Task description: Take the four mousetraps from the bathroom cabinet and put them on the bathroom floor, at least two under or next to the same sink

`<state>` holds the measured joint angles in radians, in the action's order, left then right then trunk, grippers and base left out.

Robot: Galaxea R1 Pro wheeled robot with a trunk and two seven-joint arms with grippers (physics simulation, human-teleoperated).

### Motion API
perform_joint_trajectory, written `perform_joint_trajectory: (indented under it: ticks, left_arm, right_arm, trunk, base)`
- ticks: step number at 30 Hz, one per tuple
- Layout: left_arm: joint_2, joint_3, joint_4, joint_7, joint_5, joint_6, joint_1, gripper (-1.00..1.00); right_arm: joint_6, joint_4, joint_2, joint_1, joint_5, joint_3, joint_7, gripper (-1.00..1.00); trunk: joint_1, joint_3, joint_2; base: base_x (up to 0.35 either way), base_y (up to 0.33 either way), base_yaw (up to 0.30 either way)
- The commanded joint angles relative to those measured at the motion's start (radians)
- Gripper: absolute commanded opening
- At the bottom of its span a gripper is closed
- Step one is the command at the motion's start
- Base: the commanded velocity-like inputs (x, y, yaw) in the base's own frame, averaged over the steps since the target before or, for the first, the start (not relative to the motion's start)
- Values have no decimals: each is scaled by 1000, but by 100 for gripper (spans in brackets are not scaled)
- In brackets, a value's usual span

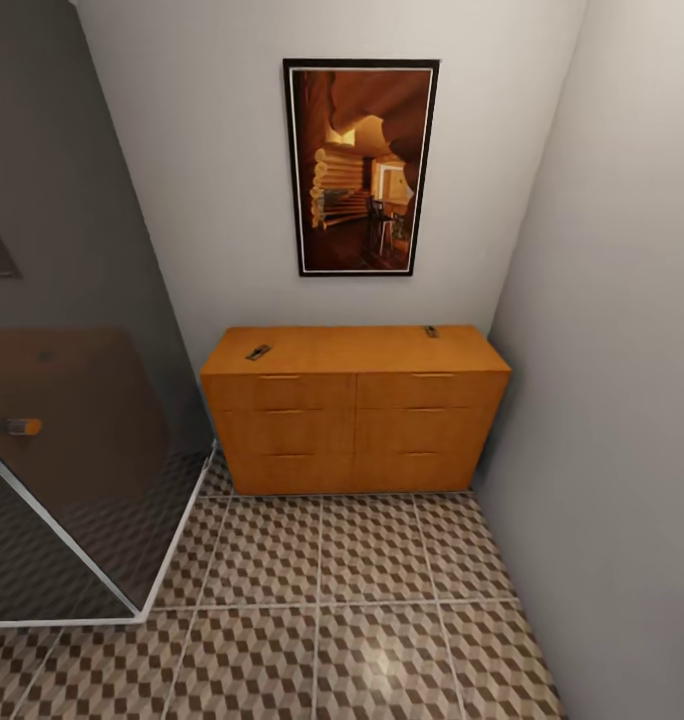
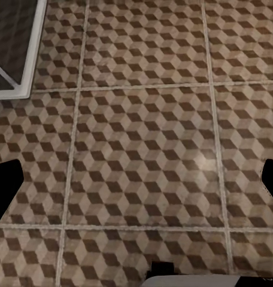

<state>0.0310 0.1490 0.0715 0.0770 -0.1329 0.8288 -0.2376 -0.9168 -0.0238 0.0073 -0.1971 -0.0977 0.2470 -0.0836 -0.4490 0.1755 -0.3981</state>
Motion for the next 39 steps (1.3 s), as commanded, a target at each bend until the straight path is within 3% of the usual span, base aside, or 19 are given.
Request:
perform_joint_trajectory:
  ticks: [1, 14, 39]
  left_arm:
    - [0, 9, 4, 3, -7, 6, -2, 100]
    - [0, 9, 4, 3, -7, 6, -2, 100]
    - [0, 9, 4, 3, -7, 6, -2, 100]
  right_arm:
    - [-2, 1, 0, -1, -10, 9, -2, 100]
    - [-2, 1, 0, -1, -10, 9, -2, 100]
    - [-1, 1, 0, -1, -10, 9, -2, 100]
  trunk:
    - [-1, 2, -2]
    - [-1, 2, -2]
    - [-1, 2, -2]
  base:
    - [231, -218, 1]
    - [242, -173, 0]
    - [314, -8, 0]
